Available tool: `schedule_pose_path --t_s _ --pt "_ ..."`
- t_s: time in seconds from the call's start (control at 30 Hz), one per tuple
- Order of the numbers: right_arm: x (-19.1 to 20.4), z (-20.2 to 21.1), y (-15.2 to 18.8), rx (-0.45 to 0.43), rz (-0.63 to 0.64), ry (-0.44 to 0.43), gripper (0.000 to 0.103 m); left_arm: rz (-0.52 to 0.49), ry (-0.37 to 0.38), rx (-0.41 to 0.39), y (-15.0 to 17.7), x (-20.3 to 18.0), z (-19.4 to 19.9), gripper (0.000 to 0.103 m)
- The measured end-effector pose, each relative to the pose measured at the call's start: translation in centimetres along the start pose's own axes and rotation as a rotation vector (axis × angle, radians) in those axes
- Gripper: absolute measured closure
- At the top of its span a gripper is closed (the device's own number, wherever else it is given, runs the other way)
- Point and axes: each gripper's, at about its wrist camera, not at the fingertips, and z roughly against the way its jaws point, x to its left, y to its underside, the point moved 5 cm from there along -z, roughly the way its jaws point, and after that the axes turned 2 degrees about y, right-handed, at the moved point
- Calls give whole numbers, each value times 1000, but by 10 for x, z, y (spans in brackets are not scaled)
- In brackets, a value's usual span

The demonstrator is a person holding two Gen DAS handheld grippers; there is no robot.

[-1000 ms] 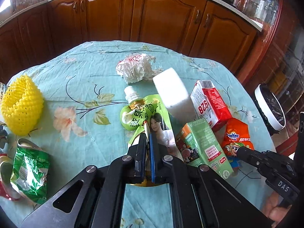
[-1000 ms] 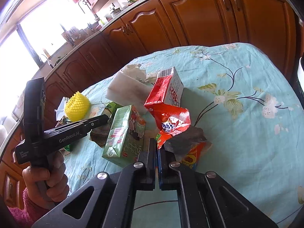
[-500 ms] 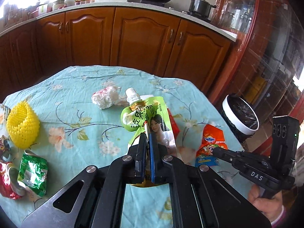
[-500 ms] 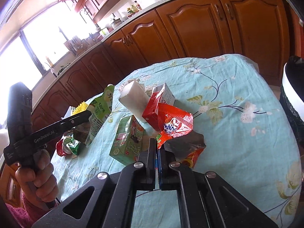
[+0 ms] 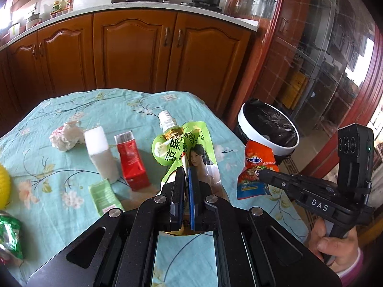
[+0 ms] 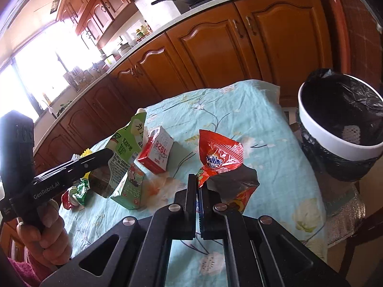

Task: Collect trash
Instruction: 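Carry the pouch and orange bag toward the bin with both tools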

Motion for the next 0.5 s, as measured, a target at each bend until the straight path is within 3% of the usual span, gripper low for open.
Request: schedule_pose_path --t_s 0.5 --pt "-53 26 -5 -41 -65 69 102 -76 69 60 -7 -51 -40 100"
